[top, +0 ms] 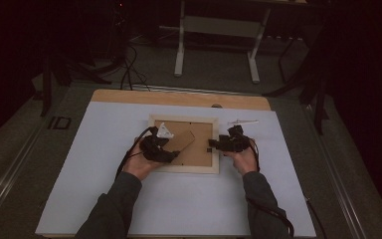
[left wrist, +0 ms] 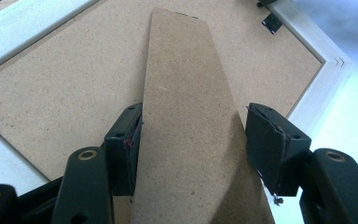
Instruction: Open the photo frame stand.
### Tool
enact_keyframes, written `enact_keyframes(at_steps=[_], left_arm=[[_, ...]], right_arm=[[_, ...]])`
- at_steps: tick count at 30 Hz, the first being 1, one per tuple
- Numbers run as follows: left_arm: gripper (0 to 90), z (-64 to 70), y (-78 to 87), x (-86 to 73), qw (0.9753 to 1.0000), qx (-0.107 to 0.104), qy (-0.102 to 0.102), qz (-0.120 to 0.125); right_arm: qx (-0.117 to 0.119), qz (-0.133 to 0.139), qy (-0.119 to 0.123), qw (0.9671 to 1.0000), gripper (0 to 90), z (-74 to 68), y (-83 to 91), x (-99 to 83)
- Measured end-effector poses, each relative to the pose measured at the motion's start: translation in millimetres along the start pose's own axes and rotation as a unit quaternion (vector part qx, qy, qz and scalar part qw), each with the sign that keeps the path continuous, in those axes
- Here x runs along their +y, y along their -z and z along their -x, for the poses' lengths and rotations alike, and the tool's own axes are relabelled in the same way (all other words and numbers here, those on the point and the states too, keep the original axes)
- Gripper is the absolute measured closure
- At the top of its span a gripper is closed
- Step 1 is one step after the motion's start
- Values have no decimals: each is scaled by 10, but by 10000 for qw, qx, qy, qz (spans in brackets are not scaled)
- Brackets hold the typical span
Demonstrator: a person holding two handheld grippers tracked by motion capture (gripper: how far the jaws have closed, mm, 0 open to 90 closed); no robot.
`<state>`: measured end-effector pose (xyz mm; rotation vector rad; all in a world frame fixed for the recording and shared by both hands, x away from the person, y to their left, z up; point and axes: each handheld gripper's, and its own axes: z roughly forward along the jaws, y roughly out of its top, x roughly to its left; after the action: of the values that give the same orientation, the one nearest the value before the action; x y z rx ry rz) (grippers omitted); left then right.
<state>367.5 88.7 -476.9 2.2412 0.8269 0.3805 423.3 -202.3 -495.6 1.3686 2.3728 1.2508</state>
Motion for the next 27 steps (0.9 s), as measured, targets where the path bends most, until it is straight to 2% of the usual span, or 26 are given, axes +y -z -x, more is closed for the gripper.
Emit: enact_keyframes(at_steps=[8, 13, 15, 20, 27], left_arm=[[421, 20, 7, -5, 10000, 46, -57, 31], [421, 37, 18, -4, 9998, 83, -144, 103], [421, 41, 26, -2, 9997, 107, -181, 122], [420, 59, 60, 17, 9989, 289, -271, 248], [420, 73, 97, 36, 9966, 517, -493, 404]], right_arm=[[80, -60, -57, 9999, 341, 19, -48, 31], [360, -176, -133, 9991, 347, 74, -104, 43], [391, -198, -154, 9989, 351, 72, -116, 49], [523, -58, -267, 9983, 433, 101, -64, 59], [560, 98, -334, 9978, 502, 104, -10, 78]])
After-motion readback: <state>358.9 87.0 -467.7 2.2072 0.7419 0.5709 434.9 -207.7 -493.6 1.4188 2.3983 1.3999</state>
